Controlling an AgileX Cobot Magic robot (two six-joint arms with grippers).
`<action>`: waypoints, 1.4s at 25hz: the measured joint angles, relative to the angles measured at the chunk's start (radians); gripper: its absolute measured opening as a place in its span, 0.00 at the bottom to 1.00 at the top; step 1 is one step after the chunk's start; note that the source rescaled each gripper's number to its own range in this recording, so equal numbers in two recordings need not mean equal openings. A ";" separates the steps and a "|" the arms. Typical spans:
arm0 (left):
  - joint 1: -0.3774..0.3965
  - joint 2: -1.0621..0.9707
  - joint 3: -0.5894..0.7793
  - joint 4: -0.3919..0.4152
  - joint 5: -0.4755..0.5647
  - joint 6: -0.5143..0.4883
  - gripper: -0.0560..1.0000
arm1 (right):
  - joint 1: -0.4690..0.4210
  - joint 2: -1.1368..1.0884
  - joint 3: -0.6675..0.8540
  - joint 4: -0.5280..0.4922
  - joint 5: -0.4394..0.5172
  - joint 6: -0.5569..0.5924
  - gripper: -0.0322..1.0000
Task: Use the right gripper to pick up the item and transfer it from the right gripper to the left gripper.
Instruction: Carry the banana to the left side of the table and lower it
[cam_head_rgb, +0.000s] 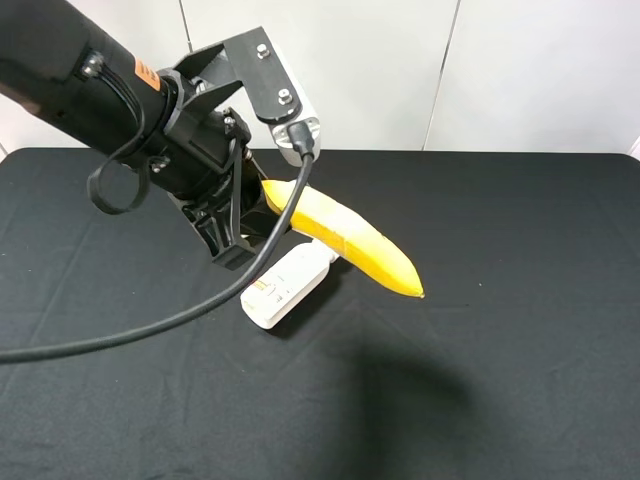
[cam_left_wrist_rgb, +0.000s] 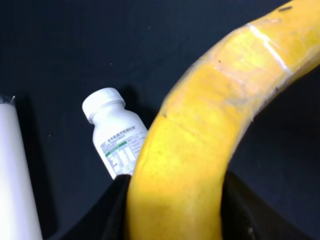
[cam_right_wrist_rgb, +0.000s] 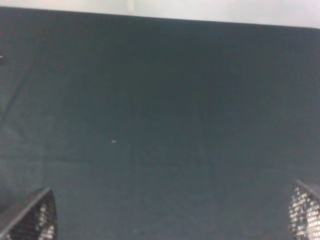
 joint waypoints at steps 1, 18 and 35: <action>0.000 0.000 0.000 0.000 0.000 -0.011 0.05 | -0.018 0.000 0.000 0.000 0.000 0.000 1.00; 0.163 0.000 0.000 0.383 -0.013 -0.745 0.05 | -0.037 0.000 0.000 0.005 0.000 0.000 1.00; 0.464 0.091 0.000 0.400 -0.171 -0.990 0.05 | -0.037 0.000 0.000 0.005 0.000 0.000 1.00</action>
